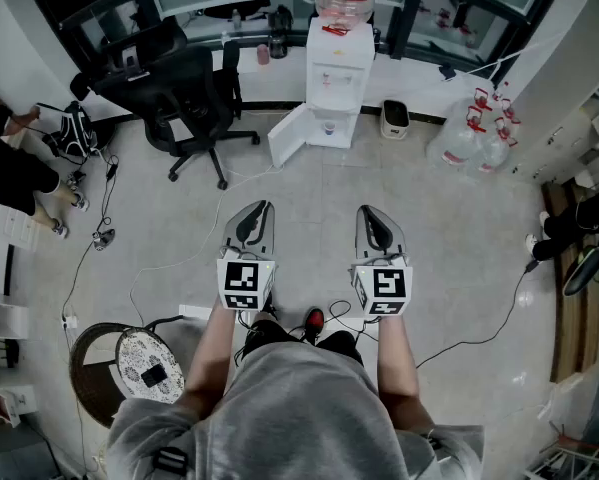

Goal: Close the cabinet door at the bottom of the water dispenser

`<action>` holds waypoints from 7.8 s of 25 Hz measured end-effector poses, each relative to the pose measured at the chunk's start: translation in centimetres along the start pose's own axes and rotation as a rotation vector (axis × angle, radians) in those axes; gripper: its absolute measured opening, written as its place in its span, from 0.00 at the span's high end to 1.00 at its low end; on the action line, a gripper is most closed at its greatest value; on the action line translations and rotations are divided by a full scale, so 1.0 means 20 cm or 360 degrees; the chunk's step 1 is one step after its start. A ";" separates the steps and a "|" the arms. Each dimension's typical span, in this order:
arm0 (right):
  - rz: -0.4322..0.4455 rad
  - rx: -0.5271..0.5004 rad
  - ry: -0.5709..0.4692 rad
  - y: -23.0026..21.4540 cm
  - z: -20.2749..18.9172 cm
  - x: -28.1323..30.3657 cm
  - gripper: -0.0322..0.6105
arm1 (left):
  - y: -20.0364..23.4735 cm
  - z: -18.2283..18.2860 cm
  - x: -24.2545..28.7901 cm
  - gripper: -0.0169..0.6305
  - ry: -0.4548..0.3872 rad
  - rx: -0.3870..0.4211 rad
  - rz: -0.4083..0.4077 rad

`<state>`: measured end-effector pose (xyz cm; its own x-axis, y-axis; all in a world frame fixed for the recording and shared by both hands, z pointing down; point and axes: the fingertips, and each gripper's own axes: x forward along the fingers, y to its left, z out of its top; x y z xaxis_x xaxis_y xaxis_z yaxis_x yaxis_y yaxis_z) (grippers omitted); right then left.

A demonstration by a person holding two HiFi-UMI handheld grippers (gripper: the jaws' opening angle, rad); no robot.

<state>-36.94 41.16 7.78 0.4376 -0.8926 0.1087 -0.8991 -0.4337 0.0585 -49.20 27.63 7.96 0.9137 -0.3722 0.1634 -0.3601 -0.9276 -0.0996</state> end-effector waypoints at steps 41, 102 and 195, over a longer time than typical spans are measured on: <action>-0.0023 0.0007 0.0125 -0.56 -0.04 1.52 0.92 | 0.57 0.04 1.59 0.91 0.0071 -0.0039 -0.0100; 0.0651 0.0138 0.0727 -0.26 -2.20 3.48 0.92 | 1.38 -2.31 2.91 0.91 0.0693 -0.0404 0.0353; 0.0126 0.0366 0.0779 -0.96 -2.77 2.81 0.92 | 0.34 -2.91 3.20 0.67 0.0978 -0.0168 -0.0266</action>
<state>5.22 6.15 67.74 0.2703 -0.7859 0.5561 -0.8834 -0.4321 -0.1813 -4.07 -4.31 74.97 0.6957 -0.1437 0.7038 -0.2671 -0.9613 0.0678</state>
